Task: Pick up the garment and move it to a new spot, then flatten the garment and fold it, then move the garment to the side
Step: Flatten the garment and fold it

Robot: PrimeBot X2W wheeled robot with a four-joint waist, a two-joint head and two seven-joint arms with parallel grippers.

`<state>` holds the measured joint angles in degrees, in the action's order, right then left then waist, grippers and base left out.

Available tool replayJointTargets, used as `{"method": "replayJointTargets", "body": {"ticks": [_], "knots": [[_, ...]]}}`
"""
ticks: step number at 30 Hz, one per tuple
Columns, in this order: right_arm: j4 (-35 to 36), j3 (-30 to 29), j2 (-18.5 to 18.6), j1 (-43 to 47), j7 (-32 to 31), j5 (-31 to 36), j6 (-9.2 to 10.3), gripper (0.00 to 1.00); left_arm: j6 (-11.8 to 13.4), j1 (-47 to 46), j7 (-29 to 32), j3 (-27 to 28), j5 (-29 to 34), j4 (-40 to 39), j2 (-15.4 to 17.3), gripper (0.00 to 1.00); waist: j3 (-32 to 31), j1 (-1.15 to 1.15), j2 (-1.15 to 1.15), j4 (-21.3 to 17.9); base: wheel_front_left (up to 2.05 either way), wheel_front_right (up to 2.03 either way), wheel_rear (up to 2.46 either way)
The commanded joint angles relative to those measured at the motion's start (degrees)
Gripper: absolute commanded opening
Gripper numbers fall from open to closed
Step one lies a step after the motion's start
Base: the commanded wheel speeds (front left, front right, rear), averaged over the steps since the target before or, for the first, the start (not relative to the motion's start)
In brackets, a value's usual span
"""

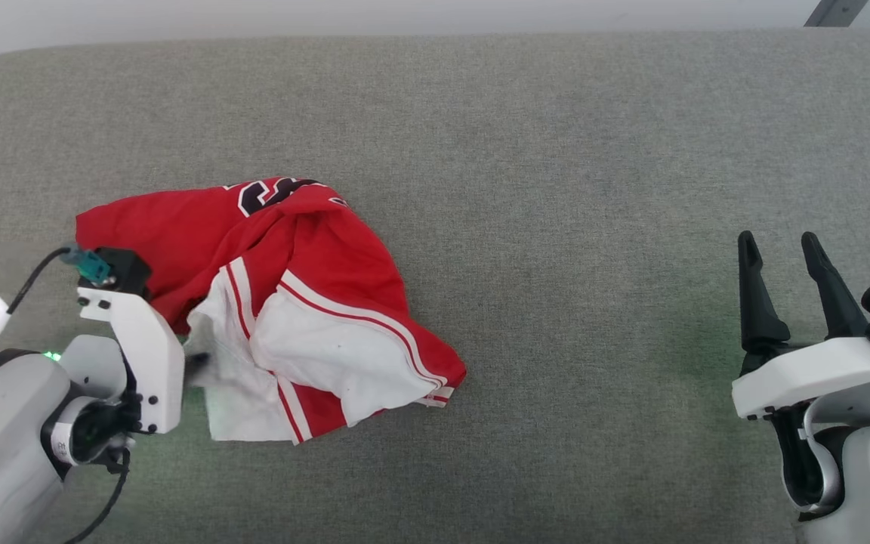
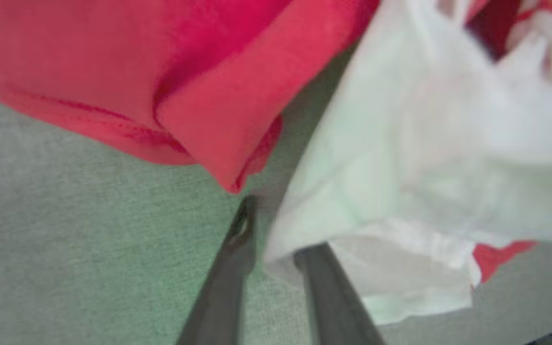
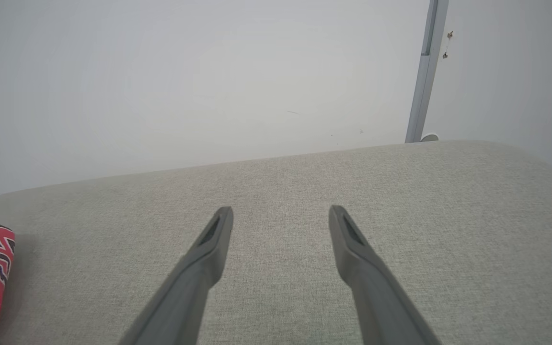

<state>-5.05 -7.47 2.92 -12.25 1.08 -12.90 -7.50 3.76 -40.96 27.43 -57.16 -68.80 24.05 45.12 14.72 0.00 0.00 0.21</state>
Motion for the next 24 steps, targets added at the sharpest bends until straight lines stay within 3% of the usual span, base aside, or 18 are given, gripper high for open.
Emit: {"method": "replayJointTargets", "body": {"ticks": [1, 8, 16, 20, 21, 24], "knots": [[0.0, -0.1, 0.0, 0.0, 0.4, 0.3, 0.02, 1.0, -0.6, -0.9, -0.8, 0.5, -0.9, 0.6, -0.1, 0.0, -0.1, 0.0, 0.0, 0.0, 0.0, 0.0, 0.0], [0.2, -1.5, 0.0, 0.9, 0.1, 0.7, 0.02, 1.0, 0.7, 1.8, -2.8, 2.7, -2.6, -1.3, 3.3, 0.0, -0.9, 0.0, 0.0, 1.3, 0.0, 0.0, 0.0], [0.4, -1.6, 0.0, 1.3, -0.7, 1.0, 0.02, 1.0, 6.1, 8.3, -3.1, 4.4, -6.4, -5.6, 9.0, 0.0, -1.6, 0.0, 0.0, 2.8, 0.0, 0.0, 0.0], [0.4, -1.0, 0.0, 1.5, -1.1, 0.8, 0.02, 1.0, 6.6, 10.1, -3.0, 4.4, -8.1, -5.7, 8.5, 0.0, -1.8, 0.0, 0.0, 3.3, 0.0, 0.0, 0.0], [0.3, -0.8, 0.0, 1.4, -1.2, 0.7, 0.02, 1.0, 6.5, 10.5, -3.4, 4.4, -8.2, -5.2, 8.3, 0.09, -1.9, 0.0, 0.0, 3.4, 0.0, 0.0, 0.0], [0.3, 0.1, 0.0, 1.3, -1.5, 0.8, 0.02, 1.0, 5.7, 10.9, -3.9, 4.1, -8.2, -3.3, 6.6, 0.55, -2.3, 0.0, 0.0, 3.8, 0.0, 0.0, 0.0]]}}
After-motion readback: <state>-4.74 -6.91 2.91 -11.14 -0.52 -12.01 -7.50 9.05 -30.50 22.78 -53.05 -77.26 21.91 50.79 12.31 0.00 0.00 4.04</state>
